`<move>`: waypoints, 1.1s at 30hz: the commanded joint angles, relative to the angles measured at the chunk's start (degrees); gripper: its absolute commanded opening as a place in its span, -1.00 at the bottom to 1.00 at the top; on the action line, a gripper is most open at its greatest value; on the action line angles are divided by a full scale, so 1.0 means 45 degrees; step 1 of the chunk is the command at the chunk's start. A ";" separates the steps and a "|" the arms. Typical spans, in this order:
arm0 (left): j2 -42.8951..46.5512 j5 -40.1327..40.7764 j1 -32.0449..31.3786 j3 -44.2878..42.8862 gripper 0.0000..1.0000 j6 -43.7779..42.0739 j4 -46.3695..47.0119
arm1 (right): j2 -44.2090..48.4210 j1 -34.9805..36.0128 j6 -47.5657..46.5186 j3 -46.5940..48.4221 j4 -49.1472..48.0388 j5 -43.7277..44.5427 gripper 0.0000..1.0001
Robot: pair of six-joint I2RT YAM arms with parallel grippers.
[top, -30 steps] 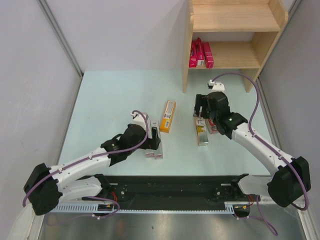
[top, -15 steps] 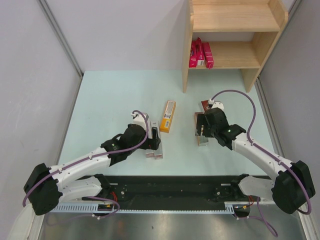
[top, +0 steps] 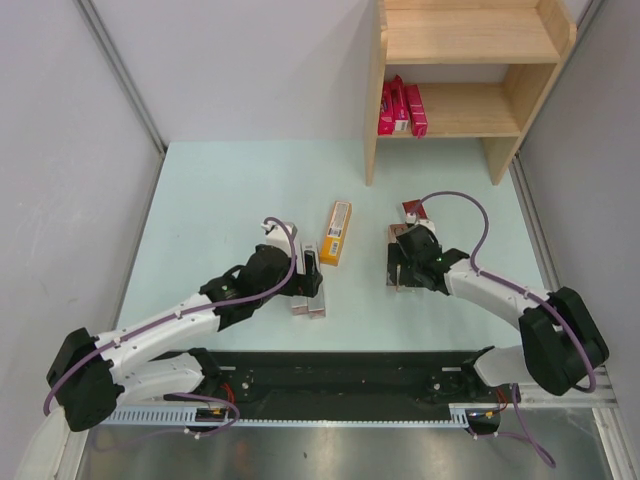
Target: Place and organize the toothpastes onto the shelf
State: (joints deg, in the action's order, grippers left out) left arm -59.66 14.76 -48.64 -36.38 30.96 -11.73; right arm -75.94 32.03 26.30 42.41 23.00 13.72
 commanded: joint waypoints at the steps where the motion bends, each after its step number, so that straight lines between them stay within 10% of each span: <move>1: 0.0230 -0.0117 -0.0069 -0.0548 0.99 -0.0220 0.0164 | -0.0662 0.0089 0.0463 -0.0070 -0.0834 0.0155 0.68; 21: 0.0601 -0.0331 -0.0069 -0.0607 0.99 -0.0044 0.0165 | -0.1015 -0.0067 0.0444 -0.0246 -0.1479 0.0253 -0.23; 33: 0.0504 -0.1970 0.0106 -0.0997 0.99 0.0151 0.1002 | 0.1774 0.0616 0.0014 -0.0226 -0.0991 0.0702 -0.45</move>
State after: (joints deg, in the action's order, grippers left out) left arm -58.06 11.03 -48.62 -37.39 31.05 -11.25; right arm -74.89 33.32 27.35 40.88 19.62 14.33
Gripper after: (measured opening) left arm 0.996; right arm 0.542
